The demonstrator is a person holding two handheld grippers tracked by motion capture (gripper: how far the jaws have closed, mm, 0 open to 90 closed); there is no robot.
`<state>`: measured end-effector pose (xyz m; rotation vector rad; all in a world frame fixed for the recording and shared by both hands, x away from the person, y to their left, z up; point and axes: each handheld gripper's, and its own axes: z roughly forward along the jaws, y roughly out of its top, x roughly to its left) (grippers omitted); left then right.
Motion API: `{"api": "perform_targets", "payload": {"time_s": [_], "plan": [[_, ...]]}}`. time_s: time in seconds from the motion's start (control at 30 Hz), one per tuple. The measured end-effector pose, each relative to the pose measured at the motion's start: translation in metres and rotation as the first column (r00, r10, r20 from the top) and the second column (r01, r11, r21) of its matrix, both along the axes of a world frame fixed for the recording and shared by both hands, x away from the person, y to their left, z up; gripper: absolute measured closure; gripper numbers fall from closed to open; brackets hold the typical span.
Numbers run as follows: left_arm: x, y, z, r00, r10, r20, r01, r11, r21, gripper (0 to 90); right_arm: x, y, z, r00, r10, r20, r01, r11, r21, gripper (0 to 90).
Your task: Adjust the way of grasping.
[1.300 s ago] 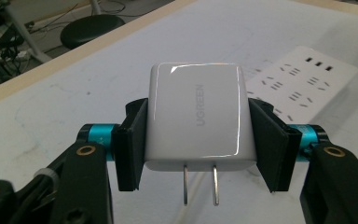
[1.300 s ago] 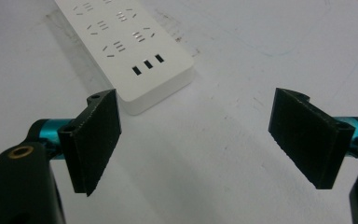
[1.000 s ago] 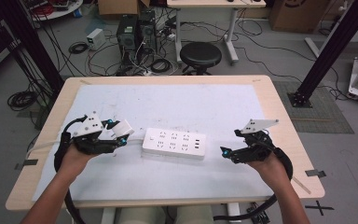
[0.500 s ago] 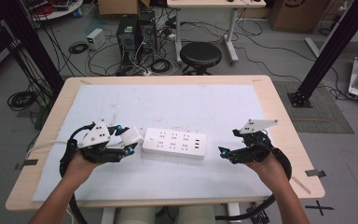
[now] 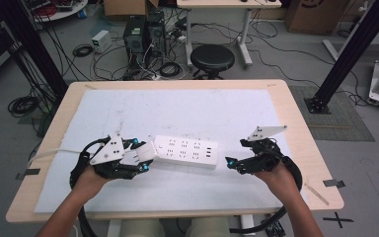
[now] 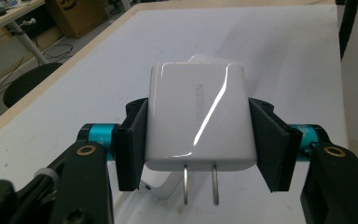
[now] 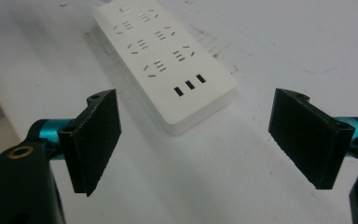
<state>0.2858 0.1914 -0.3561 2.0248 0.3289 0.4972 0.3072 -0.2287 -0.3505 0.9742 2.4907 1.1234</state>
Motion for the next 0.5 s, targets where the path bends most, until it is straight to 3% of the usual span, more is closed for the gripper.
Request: {"api": "perform_targets", "payload": {"time_s": [0.07,0.1,0.2,0.23,0.4,0.5], "plan": [[0.0,-0.002,-0.001,1.0,-0.004,0.009,0.004,0.9999,0.009,42.6,0.0,0.002,0.0,0.9999,0.003,-0.012,-0.003,1.0,0.007,17.2],[0.0,-0.003,-0.001,0.9999,-0.007,0.01,0.007,0.9998,0.016,42.6,0.001,0.006,0.001,0.9987,0.012,-0.05,-0.011,1.0,0.015,17.2],[-0.001,-0.006,-0.002,0.9998,-0.011,0.018,0.01,0.9997,0.021,42.6,0.002,0.008,0.001,0.9985,0.018,-0.052,-0.017,1.0,0.018,17.2],[-0.001,-0.009,-0.003,0.9994,-0.024,0.025,0.023,0.9994,0.025,42.6,0.003,0.016,0.001,0.9968,0.025,-0.076,-0.023,0.999,0.034,17.1],[-0.001,-0.012,-0.003,0.9988,-0.036,0.034,0.035,0.9988,0.035,42.5,0.004,0.025,0.003,0.993,0.058,-0.103,-0.052,0.997,0.061,17.2],[-0.001,-0.015,-0.004,0.9978,-0.049,0.044,0.047,0.9979,0.045,42.6,0.007,0.033,0.005,0.9868,0.087,-0.136,-0.073,0.992,0.107,17.2]]}}
